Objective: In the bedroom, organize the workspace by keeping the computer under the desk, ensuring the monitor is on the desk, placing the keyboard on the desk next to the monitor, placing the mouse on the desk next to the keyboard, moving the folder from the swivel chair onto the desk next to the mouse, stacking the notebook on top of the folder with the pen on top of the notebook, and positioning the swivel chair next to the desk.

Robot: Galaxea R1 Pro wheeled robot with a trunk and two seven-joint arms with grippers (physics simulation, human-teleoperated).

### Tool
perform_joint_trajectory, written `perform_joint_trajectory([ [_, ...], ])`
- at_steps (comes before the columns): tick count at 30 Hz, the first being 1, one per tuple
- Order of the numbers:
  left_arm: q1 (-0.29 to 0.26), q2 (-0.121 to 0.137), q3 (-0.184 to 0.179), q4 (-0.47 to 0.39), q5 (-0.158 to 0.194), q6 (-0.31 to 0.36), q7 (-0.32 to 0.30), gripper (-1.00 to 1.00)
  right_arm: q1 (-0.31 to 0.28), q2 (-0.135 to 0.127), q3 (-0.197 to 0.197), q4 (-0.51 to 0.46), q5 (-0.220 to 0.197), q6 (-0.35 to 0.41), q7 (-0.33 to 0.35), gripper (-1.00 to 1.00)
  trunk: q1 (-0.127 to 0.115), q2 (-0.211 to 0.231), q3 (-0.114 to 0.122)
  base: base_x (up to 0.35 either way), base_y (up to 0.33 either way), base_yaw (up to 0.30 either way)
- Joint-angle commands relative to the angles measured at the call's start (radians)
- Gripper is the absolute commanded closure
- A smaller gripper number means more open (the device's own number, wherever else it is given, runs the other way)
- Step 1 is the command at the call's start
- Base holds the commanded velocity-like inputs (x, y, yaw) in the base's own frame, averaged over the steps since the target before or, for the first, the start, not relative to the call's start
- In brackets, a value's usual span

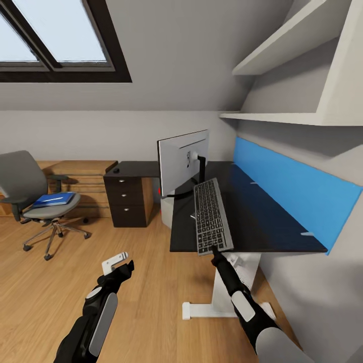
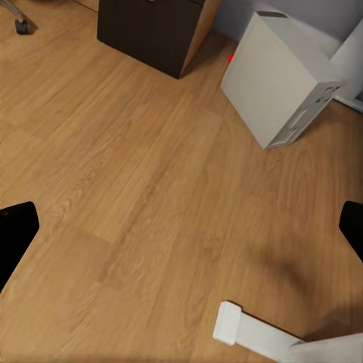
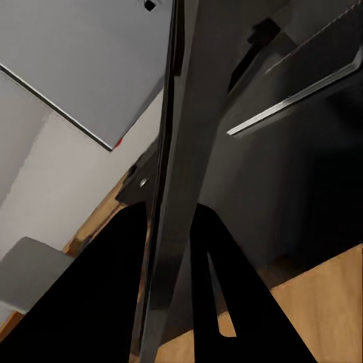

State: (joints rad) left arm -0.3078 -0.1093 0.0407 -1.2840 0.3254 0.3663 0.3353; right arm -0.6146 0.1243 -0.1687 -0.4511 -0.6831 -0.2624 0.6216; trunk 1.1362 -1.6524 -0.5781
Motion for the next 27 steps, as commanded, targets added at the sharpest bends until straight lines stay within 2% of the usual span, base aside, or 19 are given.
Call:
perform_joint_trajectory([
  [1,-0.001,-0.001,0.001,-0.001,0.011,0.003,0.005,-1.00,0.003,0.008,-0.004,0.002,-0.009,-0.013,0.011,1.00,0.000,-0.001,-0.001,0.000,0.000,0.000],
  [5,-0.001,0.000,0.002,-0.001,0.009,0.003,0.005,-1.00,0.037,0.043,-0.003,0.003,-0.011,-0.086,0.012,1.00,0.000,-0.001,-0.001,0.000,0.002,0.000],
  [6,-0.001,0.000,0.002,-0.001,0.009,0.003,0.005,-1.00,0.041,0.046,-0.003,0.003,-0.011,-0.102,0.012,1.00,0.000,-0.001,-0.001,-0.006,0.024,0.000],
  [9,-0.001,0.000,0.002,-0.002,0.009,0.002,0.005,-1.00,0.056,0.050,-0.003,0.007,-0.014,-0.214,0.011,1.00,0.000,-0.001,-0.001,-0.142,0.152,0.000],
  [14,-0.001,0.000,0.002,-0.002,0.008,0.002,0.005,-1.00,0.062,0.050,-0.002,0.010,-0.015,-0.241,0.010,1.00,0.000,-0.001,-0.001,-0.217,0.213,0.000],
  [27,-0.001,-0.001,0.001,-0.002,0.007,0.002,0.005,-1.00,0.064,0.050,0.002,0.013,-0.010,-0.245,0.005,1.00,0.000,-0.001,-0.001,-0.170,0.277,0.000],
])
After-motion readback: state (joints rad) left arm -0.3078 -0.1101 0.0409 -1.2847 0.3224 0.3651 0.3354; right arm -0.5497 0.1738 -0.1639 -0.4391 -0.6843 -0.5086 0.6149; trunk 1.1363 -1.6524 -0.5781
